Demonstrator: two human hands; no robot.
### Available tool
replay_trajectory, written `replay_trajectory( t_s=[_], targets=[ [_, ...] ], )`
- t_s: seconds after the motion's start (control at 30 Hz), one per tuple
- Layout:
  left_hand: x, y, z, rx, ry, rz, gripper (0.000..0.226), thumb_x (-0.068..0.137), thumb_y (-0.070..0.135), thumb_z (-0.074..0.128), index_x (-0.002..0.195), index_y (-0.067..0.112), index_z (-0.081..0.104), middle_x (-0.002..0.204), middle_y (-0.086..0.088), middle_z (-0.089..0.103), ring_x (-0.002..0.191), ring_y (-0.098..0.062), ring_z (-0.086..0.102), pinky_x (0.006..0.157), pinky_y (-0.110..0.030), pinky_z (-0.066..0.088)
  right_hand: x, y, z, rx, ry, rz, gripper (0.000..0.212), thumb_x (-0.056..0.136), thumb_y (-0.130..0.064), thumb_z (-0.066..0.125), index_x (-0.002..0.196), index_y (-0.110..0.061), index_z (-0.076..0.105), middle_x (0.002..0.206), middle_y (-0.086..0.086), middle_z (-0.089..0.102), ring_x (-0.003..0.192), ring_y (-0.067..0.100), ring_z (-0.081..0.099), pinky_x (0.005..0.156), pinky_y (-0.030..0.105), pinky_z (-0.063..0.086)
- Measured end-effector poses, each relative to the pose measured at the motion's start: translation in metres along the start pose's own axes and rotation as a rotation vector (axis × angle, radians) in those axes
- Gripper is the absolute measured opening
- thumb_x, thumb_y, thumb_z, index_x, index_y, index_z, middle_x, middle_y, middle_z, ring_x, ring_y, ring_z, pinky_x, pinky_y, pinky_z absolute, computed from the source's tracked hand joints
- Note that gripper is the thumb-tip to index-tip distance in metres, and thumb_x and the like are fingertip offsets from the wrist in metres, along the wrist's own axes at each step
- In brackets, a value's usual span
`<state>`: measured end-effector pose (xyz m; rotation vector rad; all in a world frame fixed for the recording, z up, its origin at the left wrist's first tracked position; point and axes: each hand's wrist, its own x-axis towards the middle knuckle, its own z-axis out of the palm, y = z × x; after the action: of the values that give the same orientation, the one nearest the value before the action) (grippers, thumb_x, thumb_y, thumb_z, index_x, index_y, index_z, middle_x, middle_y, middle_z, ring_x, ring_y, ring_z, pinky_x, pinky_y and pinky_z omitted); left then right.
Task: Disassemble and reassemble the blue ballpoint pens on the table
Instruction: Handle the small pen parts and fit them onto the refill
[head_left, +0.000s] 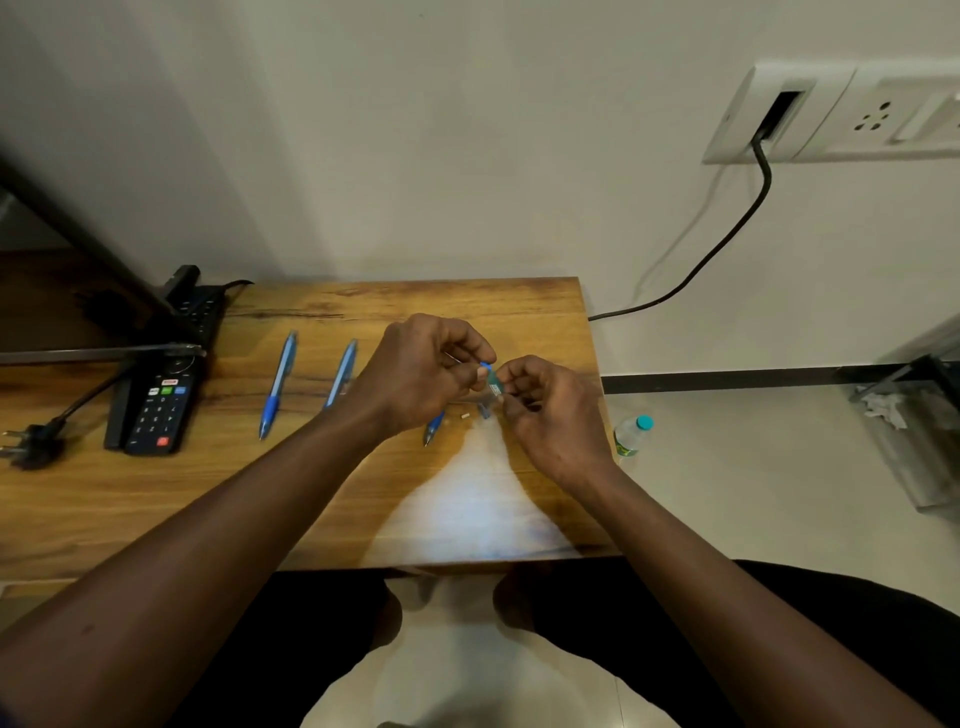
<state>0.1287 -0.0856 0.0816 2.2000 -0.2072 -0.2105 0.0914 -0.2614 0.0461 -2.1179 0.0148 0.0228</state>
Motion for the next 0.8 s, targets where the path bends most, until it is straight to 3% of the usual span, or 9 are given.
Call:
replay_trajectory(
  t_s=[0.2, 0.4, 0.8],
  targets=[
    [0.000, 0.001, 0.000, 0.089, 0.001, 0.057, 0.018, 0.092, 0.008, 0.077, 0.102, 0.023, 0.079, 0.091, 0.009, 0.077, 0.083, -0.002, 0.074, 0.080, -0.033, 0.065, 0.001, 0.001, -0.001, -0.010, -0.018, -0.011, 0.028, 0.090, -0.004, 0.070, 0.098, -0.031, 0.069, 0.085, -0.016, 0.068, 0.083, -0.004, 0.064, 0.072, 0.013, 0.053],
    [0.003, 0.005, 0.001, 0.080, -0.014, 0.068, 0.016, 0.091, 0.009, 0.078, 0.100, 0.023, 0.082, 0.088, 0.012, 0.077, 0.082, 0.003, 0.072, 0.080, -0.025, 0.063, 0.009, 0.005, -0.009, 0.025, -0.068, 0.019, 0.025, 0.086, 0.001, 0.074, 0.094, -0.023, 0.075, 0.085, -0.010, 0.072, 0.080, 0.001, 0.068, 0.075, 0.016, 0.056],
    [0.009, 0.013, 0.010, 0.182, -0.003, 0.123, 0.021, 0.092, 0.004, 0.074, 0.106, 0.019, 0.079, 0.085, 0.010, 0.072, 0.083, -0.003, 0.071, 0.081, -0.035, 0.063, 0.010, 0.004, -0.023, 0.158, -0.126, 0.030, 0.019, 0.084, 0.005, 0.076, 0.095, -0.010, 0.075, 0.082, -0.005, 0.072, 0.077, 0.002, 0.068, 0.077, 0.023, 0.058]
  ],
)
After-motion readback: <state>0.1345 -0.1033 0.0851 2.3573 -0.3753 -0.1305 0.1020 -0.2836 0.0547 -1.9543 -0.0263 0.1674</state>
